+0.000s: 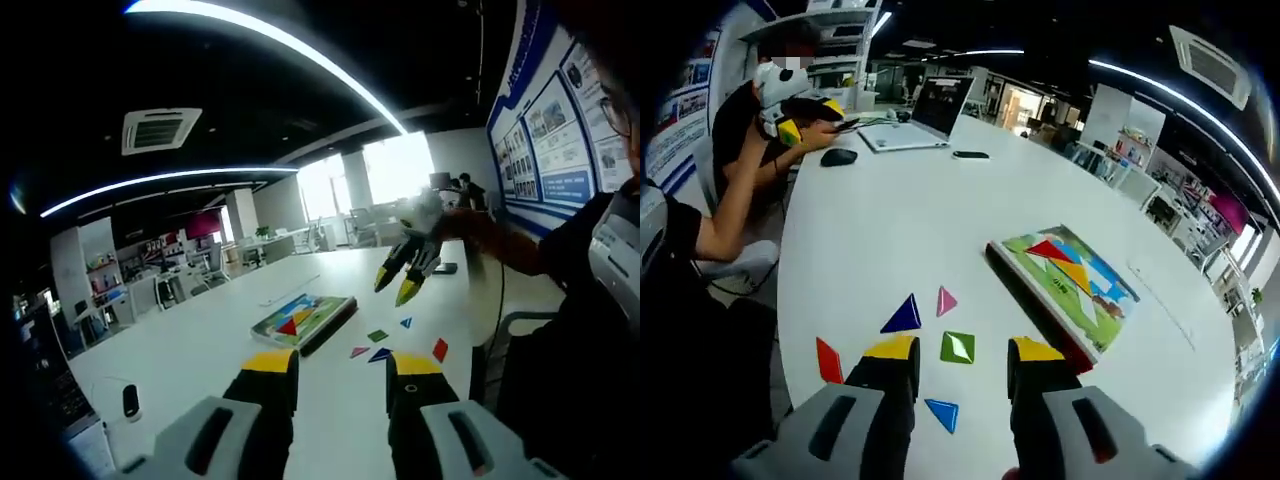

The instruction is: Pick up the tangram pieces one by one and place each piece onto its matching region on the pattern sheet, fitting the shapes together until the outline on the sheet is completely filled by the tangram pieces

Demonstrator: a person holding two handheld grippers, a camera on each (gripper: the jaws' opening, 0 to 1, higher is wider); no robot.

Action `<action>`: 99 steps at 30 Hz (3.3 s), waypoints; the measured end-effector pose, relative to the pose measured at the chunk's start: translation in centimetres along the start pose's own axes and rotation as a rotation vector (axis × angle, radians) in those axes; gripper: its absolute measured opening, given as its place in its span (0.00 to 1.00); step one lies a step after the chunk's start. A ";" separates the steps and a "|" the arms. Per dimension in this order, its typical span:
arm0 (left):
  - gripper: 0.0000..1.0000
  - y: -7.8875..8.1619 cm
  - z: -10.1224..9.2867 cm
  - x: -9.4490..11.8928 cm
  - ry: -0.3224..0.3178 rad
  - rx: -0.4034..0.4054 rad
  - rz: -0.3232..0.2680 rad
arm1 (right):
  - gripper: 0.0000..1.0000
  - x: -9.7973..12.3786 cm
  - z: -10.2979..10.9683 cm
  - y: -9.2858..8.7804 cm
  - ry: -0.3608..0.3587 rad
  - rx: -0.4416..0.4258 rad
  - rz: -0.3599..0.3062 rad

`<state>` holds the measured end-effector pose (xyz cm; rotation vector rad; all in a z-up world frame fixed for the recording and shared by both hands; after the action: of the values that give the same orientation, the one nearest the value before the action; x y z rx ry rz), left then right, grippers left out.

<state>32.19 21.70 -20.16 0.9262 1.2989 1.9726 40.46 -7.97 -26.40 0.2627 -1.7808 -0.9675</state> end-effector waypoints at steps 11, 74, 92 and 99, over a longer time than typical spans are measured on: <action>0.36 0.1 0.0 0.1 0.000 -0.003 -0.002 | 0.33 -3.1 0.2 -0.2 0.060 0.024 0.224; 0.36 0.3 0.1 0.8 0.008 -0.016 -0.026 | 0.21 -3.8 -3.4 3.3 0.043 0.188 0.434; 0.36 0.2 0.3 0.9 0.015 -0.009 -0.027 | 0.21 -5.0 -9.2 4.5 -0.058 0.344 0.462; 0.36 0.2 0.3 0.9 0.013 -0.012 -0.027 | 0.21 -5.3 -12.1 4.8 -0.106 0.395 0.459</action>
<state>31.88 22.45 -19.69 0.8869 1.2984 1.9666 54.48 -7.65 -24.98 0.0406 -2.0043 -0.3067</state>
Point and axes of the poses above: the point that each gripper's makers call its tool centre point, and the gripper's own axes: x roughly backward along the fingers, z roughly to its left, y roughly out of its top, the point moved 5 cm from there along x, roughly backward along the fingers, and after that the axes turned 5 degrees about -x, right-handed, at the moved point
